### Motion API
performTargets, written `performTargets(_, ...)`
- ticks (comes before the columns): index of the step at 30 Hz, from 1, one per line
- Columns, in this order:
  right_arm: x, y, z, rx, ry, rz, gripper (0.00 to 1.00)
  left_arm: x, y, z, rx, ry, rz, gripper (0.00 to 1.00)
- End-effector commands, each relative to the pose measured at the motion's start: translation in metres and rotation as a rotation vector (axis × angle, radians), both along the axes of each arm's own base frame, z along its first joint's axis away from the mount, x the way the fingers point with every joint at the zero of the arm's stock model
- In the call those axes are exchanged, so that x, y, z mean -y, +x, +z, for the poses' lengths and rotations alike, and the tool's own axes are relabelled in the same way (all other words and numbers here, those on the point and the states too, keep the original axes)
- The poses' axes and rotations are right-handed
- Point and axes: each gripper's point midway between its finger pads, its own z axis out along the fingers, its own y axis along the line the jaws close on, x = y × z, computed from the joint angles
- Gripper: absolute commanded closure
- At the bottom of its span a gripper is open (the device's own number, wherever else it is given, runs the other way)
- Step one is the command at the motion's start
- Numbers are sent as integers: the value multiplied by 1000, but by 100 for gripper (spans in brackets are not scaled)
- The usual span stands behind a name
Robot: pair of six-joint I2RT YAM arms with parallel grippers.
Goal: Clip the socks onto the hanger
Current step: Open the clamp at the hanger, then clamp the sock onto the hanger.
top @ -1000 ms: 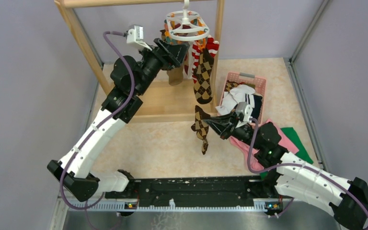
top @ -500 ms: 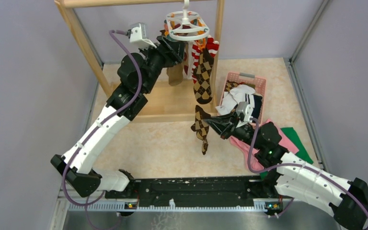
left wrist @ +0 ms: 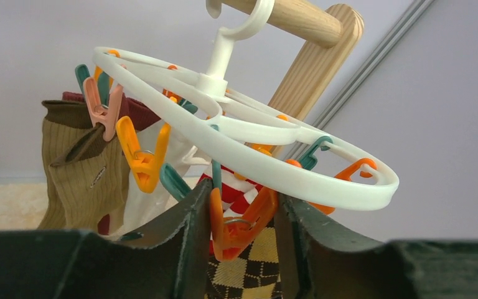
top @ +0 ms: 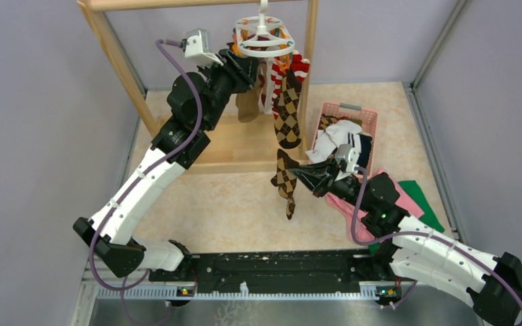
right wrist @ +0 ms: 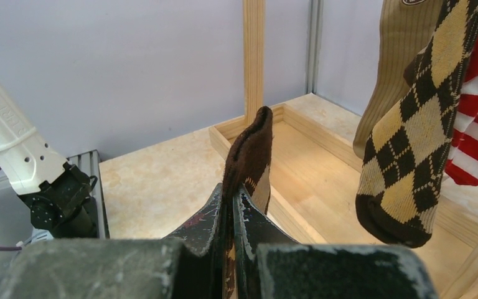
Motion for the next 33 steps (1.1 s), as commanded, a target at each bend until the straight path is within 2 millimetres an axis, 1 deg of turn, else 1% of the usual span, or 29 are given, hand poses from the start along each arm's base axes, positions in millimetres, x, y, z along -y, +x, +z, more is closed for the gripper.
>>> performTargets(1, 4, -4, 36, 60, 77, 8, 100, -1, -6, 25, 58, -26, -9, 62)
performTargets(4, 2, -4, 35, 60, 73, 12, 100, 0, -7, 25, 61, -23, -16, 73)
performTargets(7, 0, -3, 37, 62, 67, 18, 100, 1, -7, 24, 60, -22, -24, 80)
performTargets(11, -5, -2, 42, 71, 60, 32, 100, 1, -8, 25, 62, -24, -24, 81)
performTargets(15, -15, 3, 57, 92, 55, 54, 100, -1, -9, 25, 61, -26, -20, 82)
performTargets(17, -21, 10, 68, 98, 54, 45, 100, -2, -9, 25, 59, -27, -13, 82)
performTargets(18, -25, 16, 68, 82, 43, 36, 100, -3, -9, 24, 59, -28, -11, 83)
performTargets(22, -39, 27, 81, 77, 30, 0, 100, -5, -9, 22, 55, -26, -1, 83)
performTargets(23, -42, 30, 90, 95, 23, -23, 100, -5, -9, 22, 55, -26, 0, 83)
performTargets(25, -48, 37, 99, 112, 6, -69, 100, -5, -8, 17, 36, -13, 0, 83)
performTargets(29, -52, 57, 116, 92, 17, -166, 100, -8, -10, 18, 34, -17, 5, 84)
performTargets(33, -53, 78, 123, 96, -3, -276, 100, -9, -11, 17, 33, -18, 7, 85)
